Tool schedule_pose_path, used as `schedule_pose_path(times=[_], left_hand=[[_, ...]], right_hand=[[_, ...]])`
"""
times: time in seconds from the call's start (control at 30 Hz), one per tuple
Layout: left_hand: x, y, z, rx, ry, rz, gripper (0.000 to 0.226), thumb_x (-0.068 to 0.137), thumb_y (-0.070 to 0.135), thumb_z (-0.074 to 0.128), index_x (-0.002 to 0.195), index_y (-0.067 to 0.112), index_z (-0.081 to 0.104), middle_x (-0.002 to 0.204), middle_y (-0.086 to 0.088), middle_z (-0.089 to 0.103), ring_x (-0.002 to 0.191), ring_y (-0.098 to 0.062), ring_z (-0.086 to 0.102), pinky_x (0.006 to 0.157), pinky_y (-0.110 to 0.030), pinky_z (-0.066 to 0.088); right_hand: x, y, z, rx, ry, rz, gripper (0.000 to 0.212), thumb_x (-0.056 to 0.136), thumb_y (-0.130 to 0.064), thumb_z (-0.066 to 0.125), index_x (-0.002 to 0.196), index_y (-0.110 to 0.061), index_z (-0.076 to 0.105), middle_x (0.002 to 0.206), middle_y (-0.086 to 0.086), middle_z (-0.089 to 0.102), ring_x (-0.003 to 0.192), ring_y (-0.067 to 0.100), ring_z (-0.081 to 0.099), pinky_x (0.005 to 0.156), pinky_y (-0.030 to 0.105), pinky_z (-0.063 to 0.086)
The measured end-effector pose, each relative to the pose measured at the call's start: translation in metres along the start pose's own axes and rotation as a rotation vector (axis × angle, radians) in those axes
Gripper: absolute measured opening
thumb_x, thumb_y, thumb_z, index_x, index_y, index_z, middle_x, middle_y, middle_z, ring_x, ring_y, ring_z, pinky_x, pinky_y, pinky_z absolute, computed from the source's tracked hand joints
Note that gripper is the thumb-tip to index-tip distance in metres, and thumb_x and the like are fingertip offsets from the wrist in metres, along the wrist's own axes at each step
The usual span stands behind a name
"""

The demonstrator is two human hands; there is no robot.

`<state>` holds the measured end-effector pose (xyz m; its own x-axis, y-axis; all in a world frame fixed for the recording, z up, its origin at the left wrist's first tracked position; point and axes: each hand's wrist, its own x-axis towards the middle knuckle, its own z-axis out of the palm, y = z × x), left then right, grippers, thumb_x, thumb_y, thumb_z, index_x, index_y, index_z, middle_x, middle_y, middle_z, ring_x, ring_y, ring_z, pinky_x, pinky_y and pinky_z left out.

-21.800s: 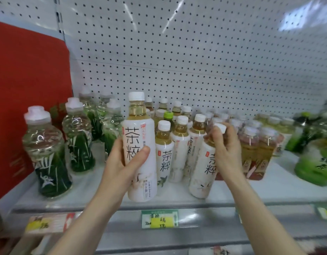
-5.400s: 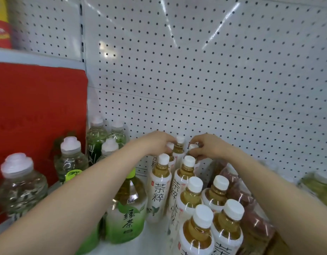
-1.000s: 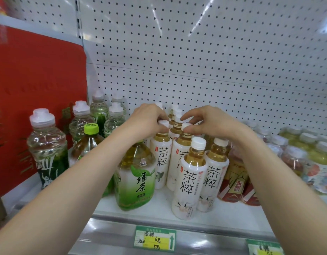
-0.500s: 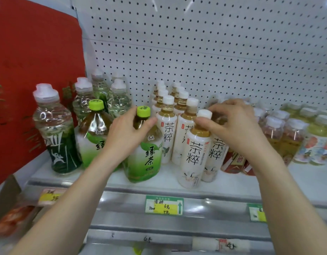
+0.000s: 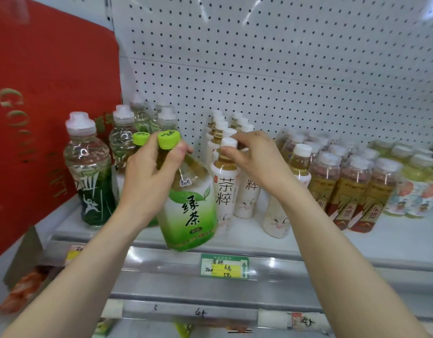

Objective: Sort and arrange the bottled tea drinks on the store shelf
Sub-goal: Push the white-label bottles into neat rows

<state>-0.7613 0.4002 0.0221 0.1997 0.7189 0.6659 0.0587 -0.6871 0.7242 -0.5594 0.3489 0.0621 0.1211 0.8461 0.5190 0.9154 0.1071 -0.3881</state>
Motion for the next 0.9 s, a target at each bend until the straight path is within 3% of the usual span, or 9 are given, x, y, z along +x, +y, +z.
schedule_pose_path(times=[0.07,0.23,0.3,0.37,0.43,0.57,0.7,0.83,0.9], left_hand=[[-0.003,-0.004,0.0,-0.015,-0.017,-0.03,0.026,0.094,0.044,0.051,0.098,0.025,0.068,0.095,0.015,0.072,0.092,-0.007,0.066,0.082,-0.032,0.05],[-0.006,-0.012,0.0,-0.067,-0.043,-0.093,0.024,0.093,0.044,0.051,0.092,0.028,0.069,0.094,0.014,0.073,0.091,-0.007,0.067,0.082,-0.026,0.052],[-0.007,-0.012,0.001,-0.095,-0.056,-0.115,0.024,0.092,0.045,0.051,0.09,0.029,0.069,0.095,0.01,0.073,0.095,-0.011,0.067,0.089,-0.038,0.053],[-0.009,-0.011,0.003,-0.123,-0.076,-0.126,0.025,0.091,0.046,0.052,0.09,0.028,0.07,0.095,0.008,0.073,0.096,-0.015,0.067,0.093,-0.046,0.051],[-0.011,-0.01,0.005,-0.135,-0.092,-0.133,0.026,0.09,0.047,0.052,0.091,0.028,0.07,0.096,0.009,0.074,0.096,-0.014,0.068,0.095,-0.047,0.05],[-0.019,-0.008,0.006,-0.183,-0.106,-0.153,0.026,0.089,0.046,0.054,0.092,0.025,0.07,0.096,0.009,0.074,0.093,-0.012,0.069,0.094,-0.047,0.052],[-0.029,-0.002,0.005,-0.217,-0.091,-0.151,0.034,0.084,0.052,0.057,0.092,0.022,0.071,0.097,-0.001,0.075,0.094,-0.031,0.068,0.088,-0.057,0.053],[-0.038,0.006,0.007,-0.188,-0.071,-0.183,0.034,0.087,0.049,0.058,0.095,0.018,0.07,0.098,0.0,0.075,0.095,-0.026,0.069,0.089,-0.056,0.053],[-0.043,0.011,0.011,-0.183,-0.057,-0.199,0.03,0.09,0.043,0.057,0.094,0.017,0.07,0.098,0.001,0.075,0.096,-0.023,0.069,0.092,-0.054,0.053]], right_hand=[[-0.001,0.004,-0.004,0.001,0.024,-0.011,0.027,0.092,-0.046,0.064,0.096,-0.019,0.069,0.088,0.002,0.066,0.1,0.022,0.052,0.075,0.03,0.035],[-0.036,0.05,-0.037,-0.164,0.566,0.149,0.055,0.088,-0.064,0.056,0.127,-0.025,0.055,0.114,-0.004,0.061,0.114,0.019,0.047,0.088,0.034,0.038],[-0.048,0.07,-0.033,-0.149,0.488,0.306,0.065,0.087,-0.063,0.06,0.132,-0.019,0.048,0.12,0.005,0.06,0.111,0.024,0.054,0.092,0.042,0.045],[-0.055,0.081,-0.018,-0.107,0.371,0.384,0.06,0.09,-0.058,0.059,0.128,-0.013,0.049,0.11,0.007,0.066,0.095,0.024,0.063,0.082,0.042,0.051],[-0.057,0.083,-0.005,-0.075,0.413,0.34,0.041,0.095,-0.051,0.055,0.114,-0.014,0.052,0.091,0.001,0.066,0.082,0.025,0.065,0.07,0.036,0.045],[-0.05,0.065,0.012,-0.026,0.41,0.246,0.027,0.097,-0.051,0.053,0.102,-0.026,0.047,0.078,-0.009,0.059,0.07,0.018,0.06,0.065,0.034,0.043],[-0.044,0.053,0.022,0.045,0.369,0.194,0.024,0.097,-0.05,0.054,0.098,-0.027,0.046,0.08,-0.012,0.058,0.074,0.017,0.059,0.064,0.031,0.036],[-0.046,0.06,0.02,0.065,0.286,0.181,0.047,0.098,-0.056,0.045,0.117,-0.015,0.056,0.114,0.004,0.054,0.099,0.027,0.058,0.08,0.036,0.043],[-0.046,0.062,0.018,0.077,0.25,0.194,0.051,0.097,-0.057,0.045,0.12,-0.012,0.056,0.109,0.002,0.049,0.101,0.029,0.056,0.082,0.037,0.042]])
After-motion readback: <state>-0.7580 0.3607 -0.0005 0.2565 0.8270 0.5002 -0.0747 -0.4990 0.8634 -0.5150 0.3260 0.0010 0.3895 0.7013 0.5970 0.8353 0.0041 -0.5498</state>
